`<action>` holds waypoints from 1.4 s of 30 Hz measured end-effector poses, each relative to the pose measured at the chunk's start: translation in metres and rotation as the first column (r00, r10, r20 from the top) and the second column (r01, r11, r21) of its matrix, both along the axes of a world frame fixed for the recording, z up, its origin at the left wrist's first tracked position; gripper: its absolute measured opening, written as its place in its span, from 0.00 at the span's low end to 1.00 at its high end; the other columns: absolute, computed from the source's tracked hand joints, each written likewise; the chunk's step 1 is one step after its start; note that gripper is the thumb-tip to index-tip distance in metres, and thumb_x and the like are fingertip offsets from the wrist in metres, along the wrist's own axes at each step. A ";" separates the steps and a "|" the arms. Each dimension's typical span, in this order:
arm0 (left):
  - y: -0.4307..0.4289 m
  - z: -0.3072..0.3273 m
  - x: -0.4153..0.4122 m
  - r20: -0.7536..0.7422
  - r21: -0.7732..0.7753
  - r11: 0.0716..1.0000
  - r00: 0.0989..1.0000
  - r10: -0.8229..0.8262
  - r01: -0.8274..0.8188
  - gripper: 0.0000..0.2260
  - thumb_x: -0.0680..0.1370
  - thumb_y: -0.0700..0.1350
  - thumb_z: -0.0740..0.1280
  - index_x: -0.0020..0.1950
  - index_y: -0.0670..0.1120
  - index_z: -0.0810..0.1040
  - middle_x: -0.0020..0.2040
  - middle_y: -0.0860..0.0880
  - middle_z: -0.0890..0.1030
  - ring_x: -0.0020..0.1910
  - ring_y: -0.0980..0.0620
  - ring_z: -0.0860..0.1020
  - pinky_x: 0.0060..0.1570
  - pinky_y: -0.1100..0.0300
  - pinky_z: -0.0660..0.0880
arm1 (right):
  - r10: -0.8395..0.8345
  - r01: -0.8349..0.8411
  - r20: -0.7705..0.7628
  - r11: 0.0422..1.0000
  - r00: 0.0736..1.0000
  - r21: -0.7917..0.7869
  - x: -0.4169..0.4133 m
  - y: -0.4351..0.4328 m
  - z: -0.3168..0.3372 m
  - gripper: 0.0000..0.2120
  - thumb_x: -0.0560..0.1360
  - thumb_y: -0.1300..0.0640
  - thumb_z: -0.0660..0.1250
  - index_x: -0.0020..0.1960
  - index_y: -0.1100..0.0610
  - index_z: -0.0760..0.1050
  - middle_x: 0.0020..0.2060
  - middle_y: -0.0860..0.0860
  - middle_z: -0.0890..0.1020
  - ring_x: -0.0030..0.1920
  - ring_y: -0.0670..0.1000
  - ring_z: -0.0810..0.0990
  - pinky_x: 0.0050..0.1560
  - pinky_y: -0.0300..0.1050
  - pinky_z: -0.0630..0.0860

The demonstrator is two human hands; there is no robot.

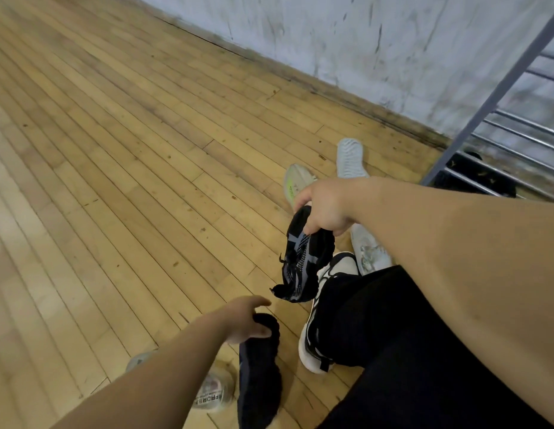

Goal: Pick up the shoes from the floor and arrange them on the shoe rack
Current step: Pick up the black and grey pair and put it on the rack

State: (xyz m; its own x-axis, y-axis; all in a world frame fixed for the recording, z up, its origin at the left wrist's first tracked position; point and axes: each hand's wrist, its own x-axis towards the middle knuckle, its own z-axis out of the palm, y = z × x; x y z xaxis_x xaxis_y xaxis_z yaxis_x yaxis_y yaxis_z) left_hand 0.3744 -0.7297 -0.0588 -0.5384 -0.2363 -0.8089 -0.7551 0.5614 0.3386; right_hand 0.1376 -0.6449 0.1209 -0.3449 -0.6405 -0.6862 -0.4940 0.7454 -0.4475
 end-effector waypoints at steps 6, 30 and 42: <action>-0.034 0.082 -0.063 -0.271 -0.122 0.988 0.961 0.059 -0.095 0.29 0.77 0.53 0.74 0.76 0.56 0.69 0.67 0.48 0.77 0.64 0.44 0.76 0.63 0.49 0.77 | -0.128 0.126 -0.098 0.992 0.987 -0.026 -0.025 0.018 0.029 0.24 0.79 0.60 0.71 0.73 0.47 0.71 0.60 0.58 0.79 0.53 0.58 0.82 0.55 0.55 0.84; 0.245 0.360 -0.290 -0.776 -0.149 0.698 0.355 -0.521 0.700 0.30 0.72 0.48 0.80 0.68 0.68 0.72 0.59 0.57 0.77 0.54 0.56 0.80 0.55 0.58 0.77 | -0.928 0.495 -0.141 0.307 0.344 -0.813 -0.056 0.456 0.176 0.07 0.79 0.48 0.71 0.56 0.41 0.82 0.54 0.38 0.83 0.57 0.43 0.82 0.62 0.49 0.78; 0.307 0.323 -0.302 -0.788 0.147 0.512 0.413 -0.457 0.847 0.36 0.70 0.41 0.81 0.67 0.73 0.72 0.72 0.74 0.55 0.65 0.53 0.75 0.50 0.67 0.76 | -0.873 0.440 -0.063 0.304 0.483 -0.845 -0.065 0.488 0.169 0.15 0.81 0.54 0.68 0.66 0.41 0.78 0.52 0.42 0.86 0.52 0.40 0.85 0.49 0.31 0.79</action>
State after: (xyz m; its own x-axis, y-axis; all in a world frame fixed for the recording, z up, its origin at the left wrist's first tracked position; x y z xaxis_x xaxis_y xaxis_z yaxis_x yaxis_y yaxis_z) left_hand 0.0725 -0.4225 0.2638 -0.6942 0.7136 -0.0939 0.2774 0.3856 0.8800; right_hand 0.0722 -0.1564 0.2897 -0.9679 -0.1545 0.1981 -0.2491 0.4878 -0.8367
